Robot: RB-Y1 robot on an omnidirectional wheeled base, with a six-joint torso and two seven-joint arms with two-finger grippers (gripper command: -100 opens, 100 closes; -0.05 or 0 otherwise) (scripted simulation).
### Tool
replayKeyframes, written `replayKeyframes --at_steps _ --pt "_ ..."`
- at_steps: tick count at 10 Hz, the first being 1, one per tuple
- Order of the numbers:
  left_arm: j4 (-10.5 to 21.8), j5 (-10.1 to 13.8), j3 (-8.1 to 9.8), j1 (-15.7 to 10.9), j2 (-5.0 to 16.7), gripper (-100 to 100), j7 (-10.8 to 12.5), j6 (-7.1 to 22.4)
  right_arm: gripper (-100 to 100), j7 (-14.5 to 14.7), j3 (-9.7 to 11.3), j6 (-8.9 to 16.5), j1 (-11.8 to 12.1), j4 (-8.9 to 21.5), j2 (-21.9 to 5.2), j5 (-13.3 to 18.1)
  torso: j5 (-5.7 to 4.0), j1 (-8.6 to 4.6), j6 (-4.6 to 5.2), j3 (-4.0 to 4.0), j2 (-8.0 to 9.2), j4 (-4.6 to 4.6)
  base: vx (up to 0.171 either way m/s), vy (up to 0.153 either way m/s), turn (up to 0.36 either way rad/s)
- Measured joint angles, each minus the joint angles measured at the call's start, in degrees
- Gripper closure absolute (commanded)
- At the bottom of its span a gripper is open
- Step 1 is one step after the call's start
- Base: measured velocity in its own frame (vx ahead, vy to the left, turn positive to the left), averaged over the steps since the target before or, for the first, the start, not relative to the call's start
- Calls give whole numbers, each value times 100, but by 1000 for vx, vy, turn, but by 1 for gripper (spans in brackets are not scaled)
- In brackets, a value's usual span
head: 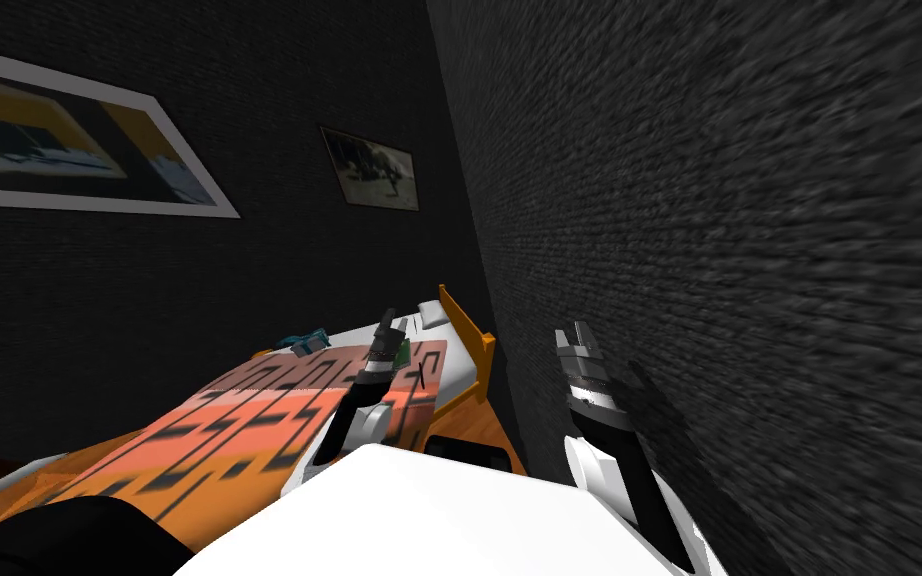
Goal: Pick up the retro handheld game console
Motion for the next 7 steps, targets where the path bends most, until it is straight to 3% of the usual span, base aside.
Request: replayKeyframes --at_steps 4,7 --pt "501 121 89 -102 215 -100 -125 291 0 0 0 0 0 0 0 0 0 1 -1 -2 -3 0 28 51 -81" --pt "1069 233 122 -164 364 -100 -303 593 0 0 0 0 0 0 -1 0 2 14 1 -9 -16 -3 51 76 -115"
